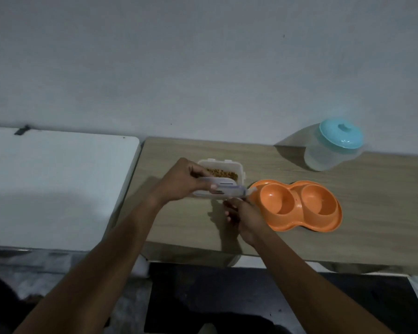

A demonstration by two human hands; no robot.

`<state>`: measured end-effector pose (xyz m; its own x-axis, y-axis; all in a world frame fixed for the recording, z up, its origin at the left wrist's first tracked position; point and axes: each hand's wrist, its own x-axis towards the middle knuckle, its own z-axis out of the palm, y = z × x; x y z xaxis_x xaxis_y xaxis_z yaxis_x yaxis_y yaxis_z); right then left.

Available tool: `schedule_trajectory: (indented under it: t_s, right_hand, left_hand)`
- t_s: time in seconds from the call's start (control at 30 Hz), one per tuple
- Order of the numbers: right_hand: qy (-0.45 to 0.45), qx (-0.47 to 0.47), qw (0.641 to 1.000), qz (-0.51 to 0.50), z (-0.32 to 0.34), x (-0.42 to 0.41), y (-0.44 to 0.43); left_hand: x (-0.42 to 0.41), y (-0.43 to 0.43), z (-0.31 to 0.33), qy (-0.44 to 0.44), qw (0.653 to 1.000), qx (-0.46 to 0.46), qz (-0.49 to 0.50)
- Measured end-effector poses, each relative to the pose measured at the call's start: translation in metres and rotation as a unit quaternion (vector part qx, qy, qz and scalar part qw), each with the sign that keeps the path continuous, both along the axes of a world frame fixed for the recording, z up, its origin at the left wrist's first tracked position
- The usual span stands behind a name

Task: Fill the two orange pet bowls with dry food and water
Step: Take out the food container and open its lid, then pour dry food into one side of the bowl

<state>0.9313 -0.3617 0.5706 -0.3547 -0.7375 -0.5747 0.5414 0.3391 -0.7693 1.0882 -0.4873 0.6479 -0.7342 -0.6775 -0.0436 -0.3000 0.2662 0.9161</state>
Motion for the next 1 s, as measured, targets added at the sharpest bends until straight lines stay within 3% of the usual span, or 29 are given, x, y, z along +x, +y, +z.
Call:
schedule_trajectory:
  t_s: [0.17, 0.23, 0.3, 0.4, 0.47, 0.57, 0.63, 0.7, 0.8, 0.9, 1.0]
  right_hand:
    - [-0.083, 0.026, 0.996, -0.016, 0.003, -0.007, 0.016]
    - [-0.025, 0.058, 0.998, -0.019, 0.003, -0.003, 0.017]
    - [0.146, 0.066, 0.986, 0.046, 0.0, -0.002, 0.02]
    - [0.416, 0.043, 0.9, 0.124, -0.011, 0.001, 0.029]
    - [0.525, 0.031, 0.841, 0.128, -0.015, 0.006, 0.031]
    - [0.632, 0.093, 0.754, 0.155, -0.017, 0.009, 0.031]
    - [0.674, 0.135, 0.705, 0.177, -0.017, 0.009, 0.033]
    - [0.692, 0.133, 0.685, 0.183, -0.016, 0.009, 0.036]
    - [0.671, 0.102, 0.722, 0.131, -0.005, 0.003, 0.039]
    - [0.608, 0.061, 0.79, 0.048, 0.015, -0.025, 0.044]
    - [0.494, 0.022, 0.868, -0.041, 0.029, -0.047, 0.041]
  left_hand:
    - [0.031, 0.034, -0.026, -0.081, 0.996, 0.028, -0.017]
    - [0.032, 0.043, -0.037, -0.133, 0.99, 0.042, -0.03]
    - [0.031, 0.047, -0.042, -0.187, 0.979, 0.051, -0.056]
    - [0.022, 0.045, -0.037, -0.169, 0.984, 0.051, -0.034]
    - [0.008, 0.038, -0.035, -0.119, 0.984, 0.007, 0.133]
    - [-0.016, 0.021, -0.034, -0.143, 0.93, -0.058, 0.333]
    - [-0.028, 0.011, -0.037, -0.2, 0.923, -0.009, 0.328]
    - [-0.036, 0.009, -0.038, -0.213, 0.929, 0.075, 0.293]
    - [-0.044, 0.011, -0.037, -0.157, 0.928, 0.138, 0.308]
    - [-0.054, 0.017, -0.03, -0.067, 0.913, 0.215, 0.339]
    - [-0.054, 0.022, -0.022, -0.033, 0.917, 0.222, 0.331]
